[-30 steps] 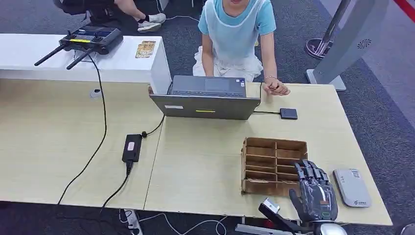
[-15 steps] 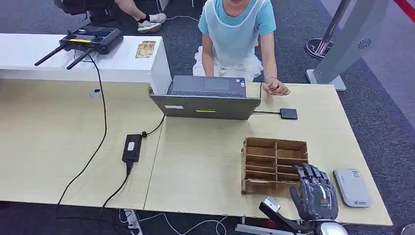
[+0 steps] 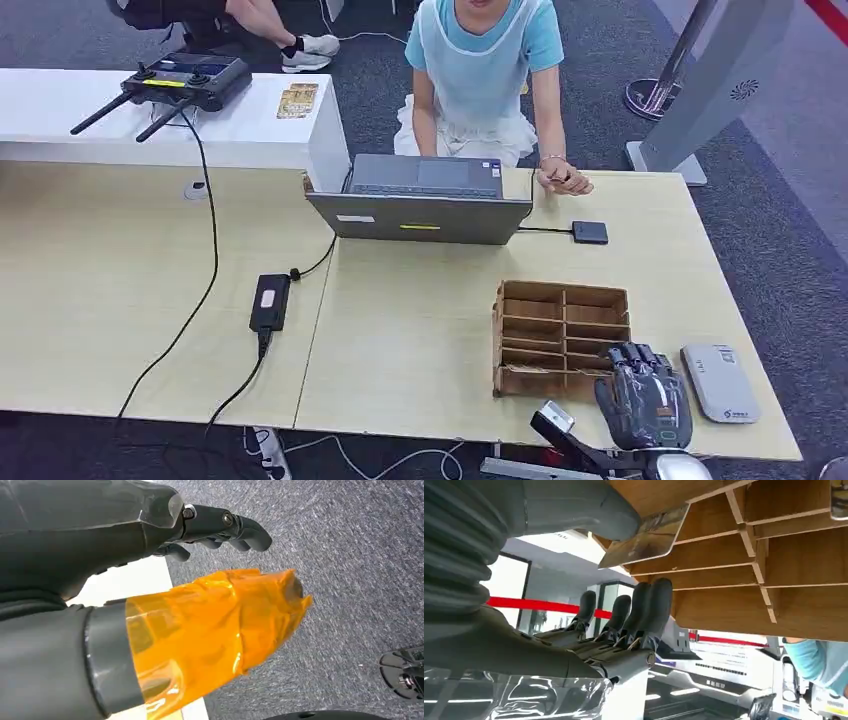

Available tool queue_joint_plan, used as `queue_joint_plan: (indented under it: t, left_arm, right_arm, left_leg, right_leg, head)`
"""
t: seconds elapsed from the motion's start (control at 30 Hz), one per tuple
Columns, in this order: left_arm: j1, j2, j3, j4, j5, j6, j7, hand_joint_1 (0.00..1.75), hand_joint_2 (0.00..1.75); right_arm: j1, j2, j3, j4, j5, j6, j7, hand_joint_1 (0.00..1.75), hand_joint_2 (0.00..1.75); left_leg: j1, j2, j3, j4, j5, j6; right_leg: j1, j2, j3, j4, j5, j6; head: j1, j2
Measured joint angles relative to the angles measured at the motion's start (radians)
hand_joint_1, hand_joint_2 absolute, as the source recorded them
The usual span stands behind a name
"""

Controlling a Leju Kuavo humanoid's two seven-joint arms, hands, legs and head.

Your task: Pass the card to the sensor for recognition and then transmit it.

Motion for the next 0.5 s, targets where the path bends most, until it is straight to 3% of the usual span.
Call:
queue_joint_plan:
  t: [0.07,0.1,0.27,0.5]
  left_arm:
    - [0.000,0.000,0.000,0.000,0.000,0.000,-0.001,0.00,0.00]
    - [0.000,0.000,0.000,0.000,0.000,0.000,-0.001,0.00,0.00]
    - [0.000,0.000,0.000,0.000,0.000,0.000,-0.003,0.00,0.00]
    - [0.000,0.000,0.000,0.000,0.000,0.000,-0.005,0.00,0.00]
  right_arm:
    - [0.000,0.001,-0.001,0.000,0.008,0.000,-0.003,0.89,1.75]
    - [0.000,0.001,-0.001,0.000,0.010,0.000,-0.004,0.98,1.75]
    - [0.000,0.002,-0.001,0.000,0.013,0.000,-0.008,1.01,1.75]
    - [0.001,0.006,-0.001,0.000,0.018,0.000,-0.010,1.27,1.75]
  left_leg:
    - [0.000,0.000,0.000,0.000,0.000,0.000]
    - [0.000,0.000,0.000,0.000,0.000,0.000]
    - [0.000,0.000,0.000,0.000,0.000,0.000]
    - [0.000,0.000,0.000,0.000,0.000,0.000]
  right_leg:
    - [0.000,0.000,0.000,0.000,0.000,0.000]
    - [0.000,0.000,0.000,0.000,0.000,0.000]
    - [0.000,0.000,0.000,0.000,0.000,0.000]
    - [0.000,0.000,0.000,0.000,0.000,0.000]
  head:
    - [0.000,0.000]
    - [0.000,0.000]
    - [0.000,0.000]
    - [0.000,0.000]
